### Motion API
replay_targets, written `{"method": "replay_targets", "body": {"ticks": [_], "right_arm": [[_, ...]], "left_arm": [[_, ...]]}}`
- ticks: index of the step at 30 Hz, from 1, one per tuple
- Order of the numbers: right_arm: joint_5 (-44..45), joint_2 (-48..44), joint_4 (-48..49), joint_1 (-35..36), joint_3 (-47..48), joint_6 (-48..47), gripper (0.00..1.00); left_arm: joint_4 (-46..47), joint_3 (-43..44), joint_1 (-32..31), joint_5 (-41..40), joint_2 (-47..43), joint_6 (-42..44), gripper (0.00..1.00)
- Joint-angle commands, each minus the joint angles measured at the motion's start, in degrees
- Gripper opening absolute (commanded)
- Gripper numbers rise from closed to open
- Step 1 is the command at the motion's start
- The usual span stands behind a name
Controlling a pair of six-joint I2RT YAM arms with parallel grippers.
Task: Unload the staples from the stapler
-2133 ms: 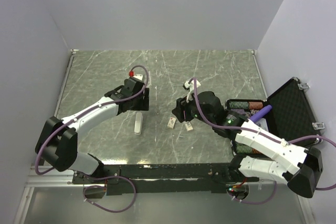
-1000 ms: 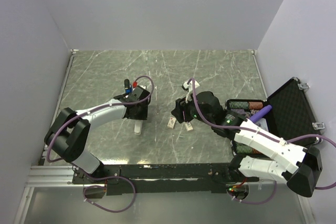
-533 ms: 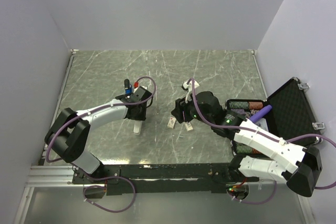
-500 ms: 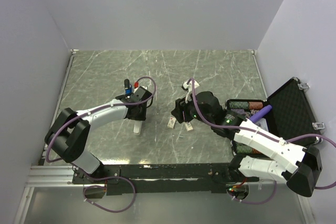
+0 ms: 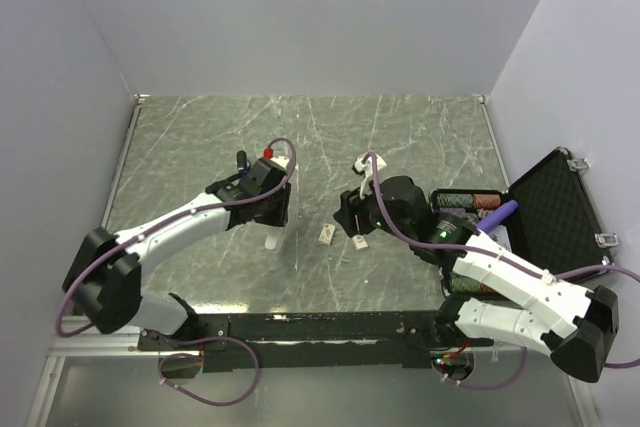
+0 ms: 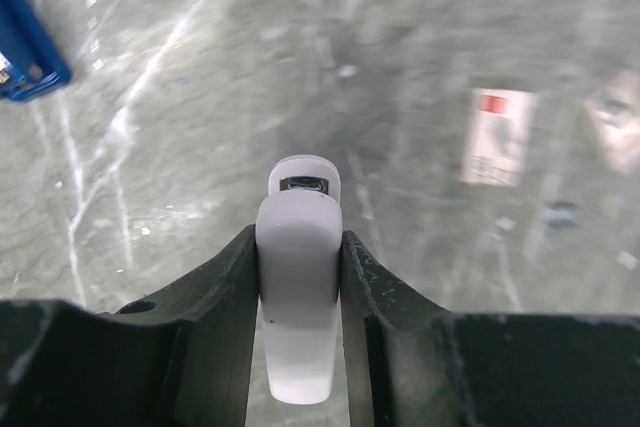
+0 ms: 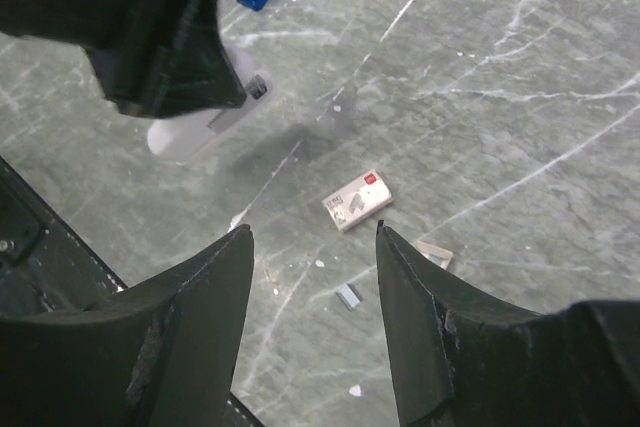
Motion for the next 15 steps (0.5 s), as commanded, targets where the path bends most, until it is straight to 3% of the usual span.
{"method": "replay_targets", "body": {"ticks": [1, 15], "right_arm": [[-1.1, -2.4, -3.2, -0.5, 2.3, -2.8, 0.59], [-20.3, -3.3, -10.4, -0.5, 8.8, -11.4, 0.59]], "left_arm": [[3.9, 0.7, -0.3, 10.3, -6.1, 4.0, 0.01], [9.9, -1.3, -0.3, 37.3, -13.6, 12.1, 0.01]]}}
